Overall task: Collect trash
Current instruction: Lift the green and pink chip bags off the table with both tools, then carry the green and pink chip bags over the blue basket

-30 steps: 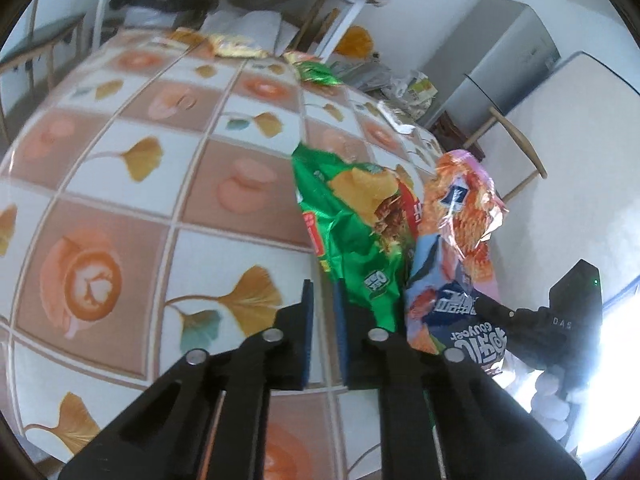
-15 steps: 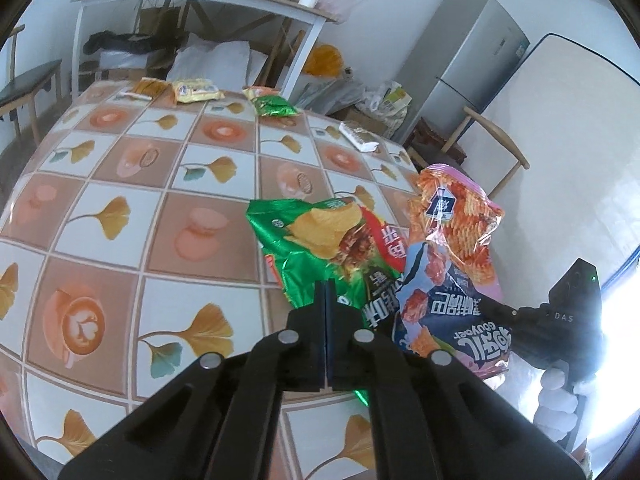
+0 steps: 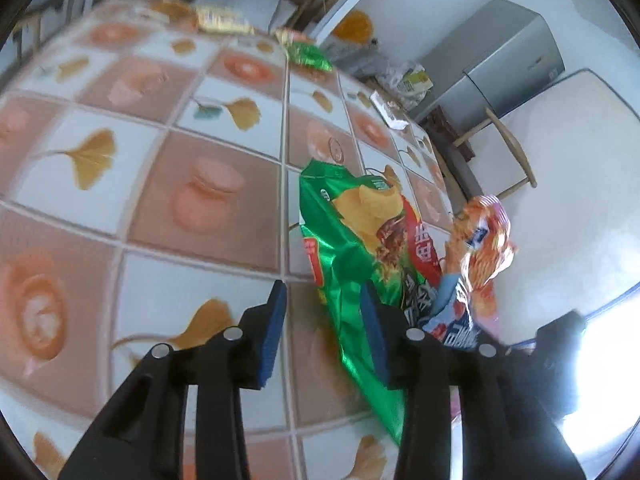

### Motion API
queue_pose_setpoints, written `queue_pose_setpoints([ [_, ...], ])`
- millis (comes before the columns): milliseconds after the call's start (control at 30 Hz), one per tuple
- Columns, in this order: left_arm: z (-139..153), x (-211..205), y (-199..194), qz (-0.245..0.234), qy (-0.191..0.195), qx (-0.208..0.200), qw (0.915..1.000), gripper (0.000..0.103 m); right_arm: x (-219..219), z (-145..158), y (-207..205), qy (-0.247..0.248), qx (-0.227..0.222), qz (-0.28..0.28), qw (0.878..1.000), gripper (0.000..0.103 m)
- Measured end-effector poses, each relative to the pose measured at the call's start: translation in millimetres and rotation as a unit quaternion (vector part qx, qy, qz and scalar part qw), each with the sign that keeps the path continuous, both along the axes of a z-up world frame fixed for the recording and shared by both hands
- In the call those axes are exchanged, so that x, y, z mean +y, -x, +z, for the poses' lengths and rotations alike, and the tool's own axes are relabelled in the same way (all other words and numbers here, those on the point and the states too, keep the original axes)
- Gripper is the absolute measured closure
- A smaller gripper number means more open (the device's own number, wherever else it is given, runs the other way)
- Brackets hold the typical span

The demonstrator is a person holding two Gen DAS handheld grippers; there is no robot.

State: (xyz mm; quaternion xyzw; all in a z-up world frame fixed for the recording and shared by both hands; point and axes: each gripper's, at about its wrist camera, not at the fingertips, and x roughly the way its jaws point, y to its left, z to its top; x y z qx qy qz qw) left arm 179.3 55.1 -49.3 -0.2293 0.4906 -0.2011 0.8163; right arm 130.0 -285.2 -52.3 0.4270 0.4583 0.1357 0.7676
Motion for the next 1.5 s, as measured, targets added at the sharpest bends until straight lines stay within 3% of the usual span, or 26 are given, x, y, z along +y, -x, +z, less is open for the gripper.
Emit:
queue_pose_setpoints([
  [233, -17, -16, -31, -0.015, 0.049, 0.034, 0.9981, 0.066, 5, -9, -5, 0.012, 0.017, 0.007, 1.000, 0.100],
  [333, -16, -28, -27, -0.022, 0.040, 0.022, 0.9987, 0.067, 4, -12, -6, 0.010, 0.023, 0.007, 1.000, 0.100],
  [400, -15, -35, -22, -0.021, 0.019, 0.010, 0.9996, 0.079, 2, -12, -7, 0.010, 0.025, 0.005, 1.000, 0.100],
  [533, -7, -40, -16, -0.022, -0.006, -0.012, 0.9997, 0.087, -3, -10, -6, 0.001, 0.020, -0.001, 1.000, 0.100],
  [733, 33, -47, 3, -0.024, -0.039, -0.079, 0.9958, 0.095, -22, 1, 3, -0.026, -0.002, -0.016, 1.000, 0.102],
  [1100, 104, -67, 41, -0.021, -0.117, -0.206, 0.9713, 0.096, -55, 22, 36, -0.033, -0.046, -0.049, 0.997, 0.102],
  [1500, 139, -94, 75, -0.027, -0.158, -0.270, 0.9493, 0.096, -71, 26, 59, -0.050, -0.074, -0.079, 0.993, 0.102],
])
